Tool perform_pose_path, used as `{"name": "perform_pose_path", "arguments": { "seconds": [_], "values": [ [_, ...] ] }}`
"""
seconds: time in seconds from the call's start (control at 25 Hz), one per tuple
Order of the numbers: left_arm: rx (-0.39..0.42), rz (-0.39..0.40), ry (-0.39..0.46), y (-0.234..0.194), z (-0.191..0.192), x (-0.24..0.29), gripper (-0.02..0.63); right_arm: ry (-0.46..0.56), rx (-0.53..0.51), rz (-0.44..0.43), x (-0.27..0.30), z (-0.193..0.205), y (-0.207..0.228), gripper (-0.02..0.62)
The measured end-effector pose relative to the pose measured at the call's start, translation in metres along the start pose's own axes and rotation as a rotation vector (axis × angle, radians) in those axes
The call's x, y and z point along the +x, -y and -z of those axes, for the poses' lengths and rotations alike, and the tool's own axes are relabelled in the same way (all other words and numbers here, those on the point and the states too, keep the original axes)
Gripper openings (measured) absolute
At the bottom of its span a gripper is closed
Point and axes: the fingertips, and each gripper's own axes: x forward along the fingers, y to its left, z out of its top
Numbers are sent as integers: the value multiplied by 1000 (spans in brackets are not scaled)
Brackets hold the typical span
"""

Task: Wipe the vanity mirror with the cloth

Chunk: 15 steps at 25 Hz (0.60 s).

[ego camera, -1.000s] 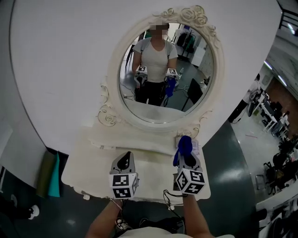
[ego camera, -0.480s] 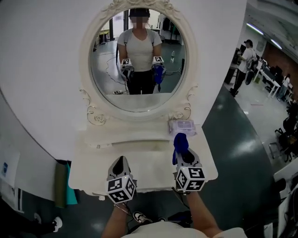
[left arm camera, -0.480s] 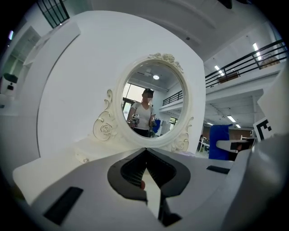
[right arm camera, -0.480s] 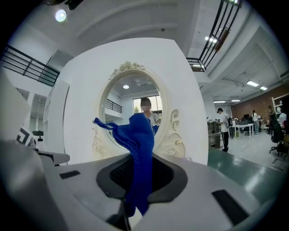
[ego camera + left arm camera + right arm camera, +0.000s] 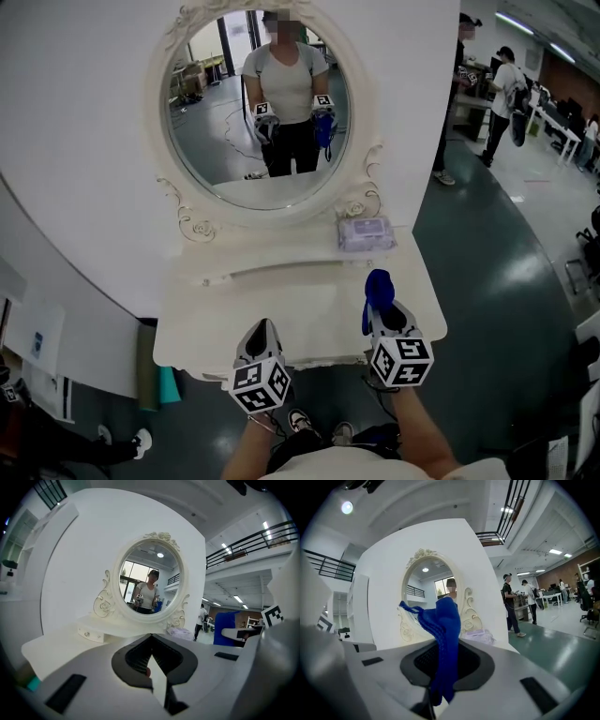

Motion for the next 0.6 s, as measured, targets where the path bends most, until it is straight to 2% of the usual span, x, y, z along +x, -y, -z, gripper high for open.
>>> {"name": "perform_pose_path", "arguments": {
  "seconds": [0.28, 0.6],
  "values": [
    [11, -1, 16, 2, -4, -12, 5, 10, -11, -36, -11, -1, -14, 66],
    [17, 35, 46, -2, -23, -4, 6, -5, -43, -53, -1, -8, -34, 66]
  ]
}}
